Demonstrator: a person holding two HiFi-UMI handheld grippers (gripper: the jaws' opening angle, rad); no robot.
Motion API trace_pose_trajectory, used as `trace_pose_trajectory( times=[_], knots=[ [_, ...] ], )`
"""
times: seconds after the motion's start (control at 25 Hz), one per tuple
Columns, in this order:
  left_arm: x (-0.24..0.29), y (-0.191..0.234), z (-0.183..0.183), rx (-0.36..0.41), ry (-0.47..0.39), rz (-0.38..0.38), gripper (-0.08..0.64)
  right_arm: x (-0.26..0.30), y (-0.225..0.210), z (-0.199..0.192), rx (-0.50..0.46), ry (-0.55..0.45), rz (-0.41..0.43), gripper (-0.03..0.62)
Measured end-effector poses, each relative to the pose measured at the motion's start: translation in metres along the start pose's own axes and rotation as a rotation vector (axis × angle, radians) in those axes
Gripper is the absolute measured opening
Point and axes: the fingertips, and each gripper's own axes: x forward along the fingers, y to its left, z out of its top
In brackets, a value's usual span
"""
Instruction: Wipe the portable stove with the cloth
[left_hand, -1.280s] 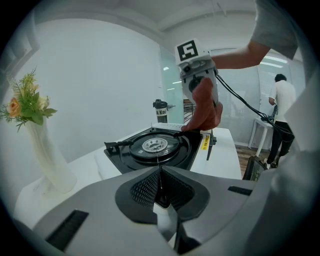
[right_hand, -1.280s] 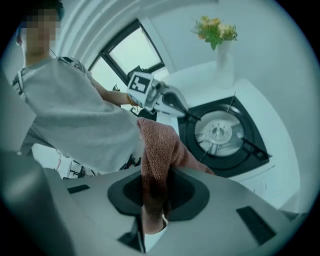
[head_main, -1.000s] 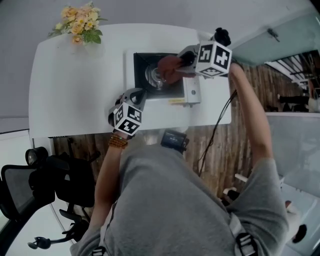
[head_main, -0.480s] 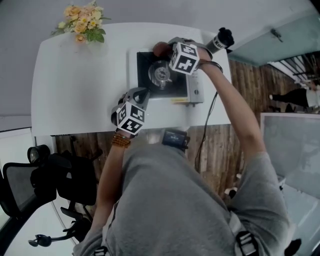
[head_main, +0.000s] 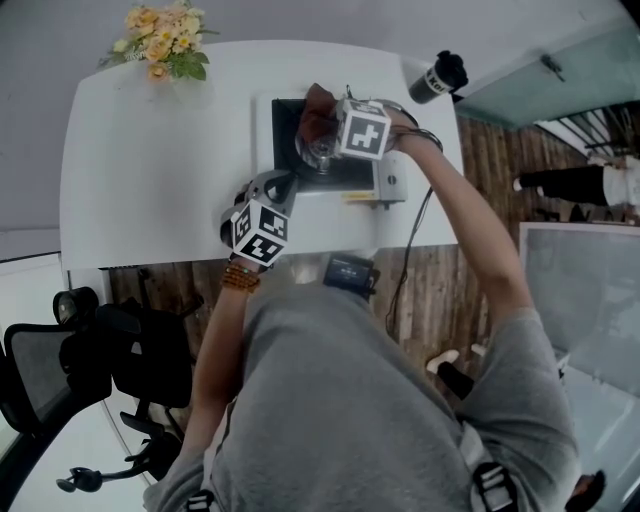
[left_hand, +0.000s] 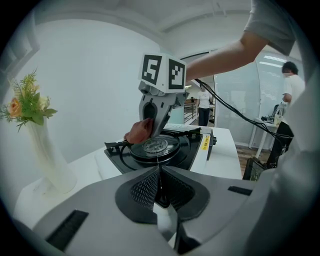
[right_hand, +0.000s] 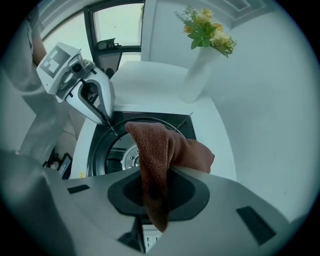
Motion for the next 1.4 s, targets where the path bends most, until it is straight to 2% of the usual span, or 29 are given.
trace_pose_trajectory(
  times=[0.28,0.76,0.92,1.16,1.4],
  knots=[
    [-0.001,0.001,0.0,0.005,-0.005,0.002,0.041,-0.005,0.059,0.003,-0.058,0.04,0.146,0.081],
    [0.0,0.001,0.0,0.004,-0.005,0.003,0.041,-0.025,0.103,0.0,-0.146,0.05,0.173,0.08],
    [0.0,0.001,-0.001,0.004,-0.004,0.003,0.041,-0.024,0.123,-0.007,-0.203,0.084,0.19,0.08],
    [0.0,0.001,0.0,0.007,-0.006,0.002,0.041,-0.025,0.143,-0.013,-0.186,0.079,0.216,0.08],
    [-0.001,0.0,0.0,0.014,-0.015,-0.005,0.042,-0.028,0.166,-0.023,-0.208,0.119,0.286,0.08]
  ],
)
